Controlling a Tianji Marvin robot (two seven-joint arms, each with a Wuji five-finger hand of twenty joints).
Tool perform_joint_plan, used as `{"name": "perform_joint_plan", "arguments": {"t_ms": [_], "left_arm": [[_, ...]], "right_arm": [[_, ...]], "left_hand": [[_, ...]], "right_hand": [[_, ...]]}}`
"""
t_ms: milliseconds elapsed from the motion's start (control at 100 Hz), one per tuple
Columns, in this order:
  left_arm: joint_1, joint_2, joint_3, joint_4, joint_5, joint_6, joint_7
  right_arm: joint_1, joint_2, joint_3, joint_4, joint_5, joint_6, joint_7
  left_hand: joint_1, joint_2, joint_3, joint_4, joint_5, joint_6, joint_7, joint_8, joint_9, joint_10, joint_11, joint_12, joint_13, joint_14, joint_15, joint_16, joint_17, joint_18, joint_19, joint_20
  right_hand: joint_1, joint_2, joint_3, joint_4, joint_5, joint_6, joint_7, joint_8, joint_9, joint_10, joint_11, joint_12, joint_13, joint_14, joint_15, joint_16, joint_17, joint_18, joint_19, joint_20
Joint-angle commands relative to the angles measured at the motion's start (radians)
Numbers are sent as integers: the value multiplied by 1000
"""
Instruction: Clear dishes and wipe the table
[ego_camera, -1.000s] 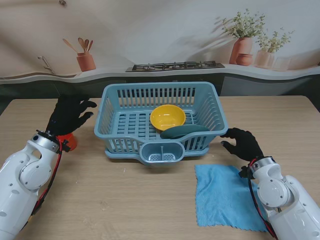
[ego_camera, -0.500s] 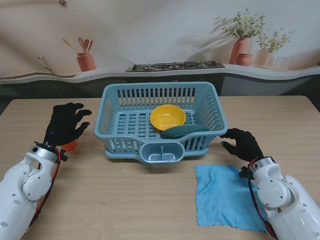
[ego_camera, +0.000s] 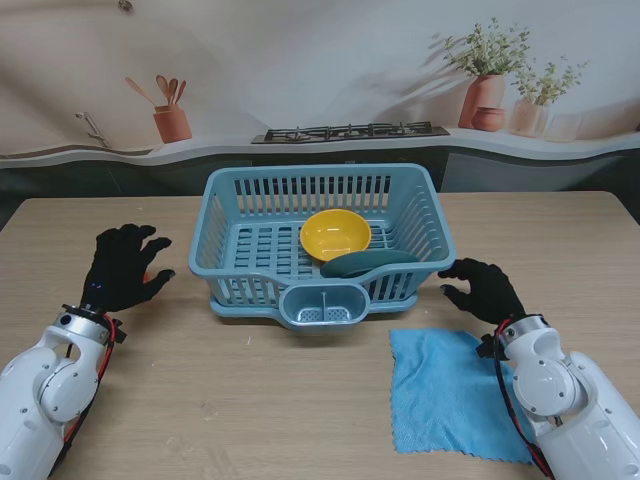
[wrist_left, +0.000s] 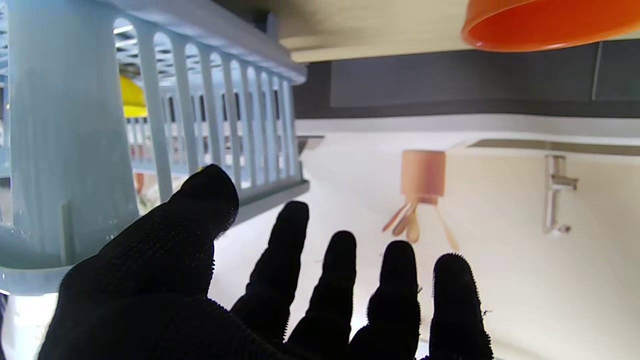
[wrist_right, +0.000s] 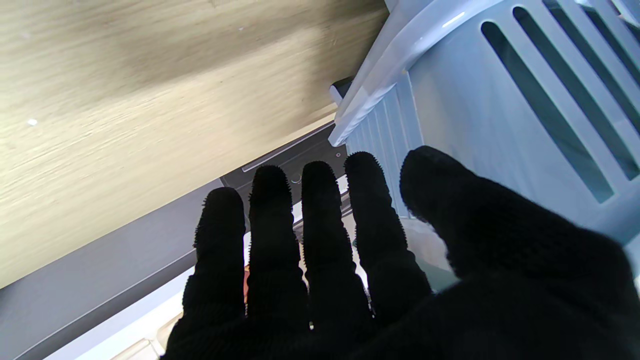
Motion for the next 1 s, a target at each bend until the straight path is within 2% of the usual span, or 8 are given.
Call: {"name": "perform_joint_plan", "arguments": {"t_ms": [0, 60, 220, 580, 600, 620, 760, 990], "left_arm": [[13, 6, -7, 4, 5, 13, -19], [19, 7, -11, 6, 9, 19, -24], [35, 11, -20, 5, 14, 35, -51], [80, 12, -56, -5, 33, 55, -50], [82, 13, -58, -6, 33, 57, -52], [83, 13, -59, -5, 33, 58, -54], [77, 14, -58, 14, 35, 53, -43], [71, 17, -53, 45, 47, 66, -18]], "right_arm": [[-6, 1, -3, -7, -3, 1, 16], [-6, 2, -4, -8, -4, 2, 18], [-4, 2, -7, -11, -8, 4, 19], [-6, 6, -17, -23, -15, 12, 34], [-5, 6, -17, -23, -16, 12, 34], [-5, 6, -18, -23, -16, 11, 35], [-5, 7, -20, -23, -17, 12, 38], [-3, 8, -25, -22, -19, 15, 43]], "left_hand": [[-36, -15, 42, 15, -39, 17, -21, -12, -35, -28, -10, -23, -34, -17, -15, 3, -11, -19, -46, 10], [-51, -21, 53, 13, -35, 21, -34, -19, -35, -30, -13, -25, -35, -19, -22, 4, -8, -18, -74, 38], [-77, -31, 62, 10, -24, 16, -50, -28, -34, -31, -18, -28, -41, -22, -40, 0, -11, -24, -123, 58], [-135, -26, 49, 4, 24, 9, -50, -27, -37, -21, -33, -35, -57, -7, -55, 5, -24, -31, -172, 89], [-137, -26, 47, 4, 29, 9, -58, -18, -38, -22, -36, -37, -58, -7, -63, 15, -15, -33, -218, 146], [-140, -24, 45, 3, 31, 8, -59, -15, -40, -24, -37, -38, -59, -7, -65, 18, -16, -34, -233, 160], [-151, -22, 33, 2, 22, -6, -55, -10, -50, -28, -34, -36, -76, -10, -71, 20, -21, -42, -250, 174], [-170, -26, 29, 0, -1, 5, -59, -11, -58, -31, -31, -35, -76, -12, -75, 24, -25, -46, -265, 196]], "right_hand": [[-33, -6, -2, 38, 8, -14, -5, 6, -20, -14, -8, -4, -28, -27, -13, -10, -15, -24, -13, 19], [-32, -5, -2, 38, 8, -13, -4, 6, -20, -15, -8, -4, -29, -28, -14, -10, -14, -26, -13, 19], [-32, -6, -2, 38, 8, -13, -5, 6, -20, -15, -8, -4, -28, -27, -13, -10, -14, -24, -13, 19], [-33, -7, -1, 38, 8, -14, -3, 6, -20, -16, -7, -5, -28, -27, -13, -10, -14, -26, -13, 19], [-33, -6, 0, 38, 8, -14, -3, 6, -20, -15, -7, -4, -27, -27, -13, -10, -14, -25, -13, 19], [-33, -6, 0, 38, 7, -14, -3, 6, -20, -15, -7, -5, -27, -27, -13, -10, -14, -25, -13, 19], [-33, -6, -1, 37, 7, -14, -3, 6, -20, -16, -7, -5, -27, -27, -13, -10, -14, -25, -13, 19], [-34, -7, 0, 38, 8, -14, -3, 6, -19, -16, -7, -5, -27, -26, -13, -11, -14, -25, -12, 19]]}}
